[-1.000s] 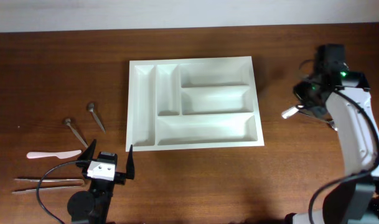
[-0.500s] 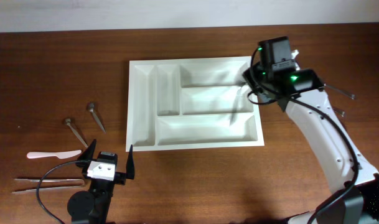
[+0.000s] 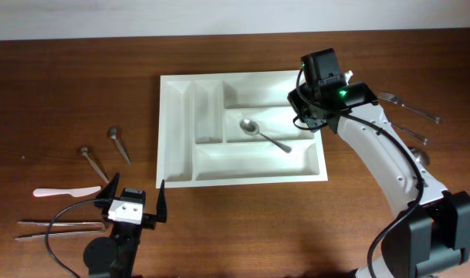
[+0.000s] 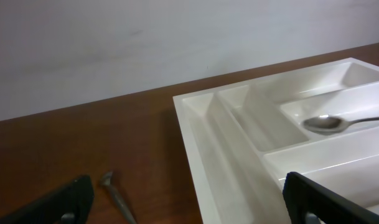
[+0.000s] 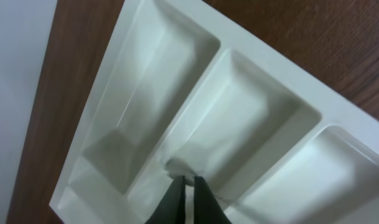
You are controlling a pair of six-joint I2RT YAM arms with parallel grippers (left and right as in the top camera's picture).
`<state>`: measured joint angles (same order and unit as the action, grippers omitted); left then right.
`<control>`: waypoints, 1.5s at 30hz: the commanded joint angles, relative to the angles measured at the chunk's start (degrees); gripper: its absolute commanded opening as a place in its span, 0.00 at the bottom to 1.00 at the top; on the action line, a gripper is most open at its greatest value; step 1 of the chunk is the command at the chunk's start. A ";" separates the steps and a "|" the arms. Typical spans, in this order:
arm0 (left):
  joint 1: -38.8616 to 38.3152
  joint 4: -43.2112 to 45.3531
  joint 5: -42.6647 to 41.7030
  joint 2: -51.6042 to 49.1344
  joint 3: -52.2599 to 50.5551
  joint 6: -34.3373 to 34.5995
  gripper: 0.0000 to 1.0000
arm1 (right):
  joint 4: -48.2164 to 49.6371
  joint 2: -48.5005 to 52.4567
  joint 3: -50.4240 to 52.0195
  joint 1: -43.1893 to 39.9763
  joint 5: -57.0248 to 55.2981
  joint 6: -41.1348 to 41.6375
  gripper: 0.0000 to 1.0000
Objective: Pack container
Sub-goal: 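Carry the spoon left and place it in the tray's middle compartment, then return the right gripper to the cutlery and align over second spoon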
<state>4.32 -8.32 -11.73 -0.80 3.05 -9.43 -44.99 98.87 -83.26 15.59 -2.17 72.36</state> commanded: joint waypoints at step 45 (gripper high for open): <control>0.35 0.17 0.17 0.50 -0.55 -0.55 0.99 | -8.11 11.26 -0.85 -35.45 1.95 1.70 0.99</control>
<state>4.32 -8.32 -11.75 -0.80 3.03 -9.43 -52.90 107.83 -83.35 -19.00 -0.05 71.07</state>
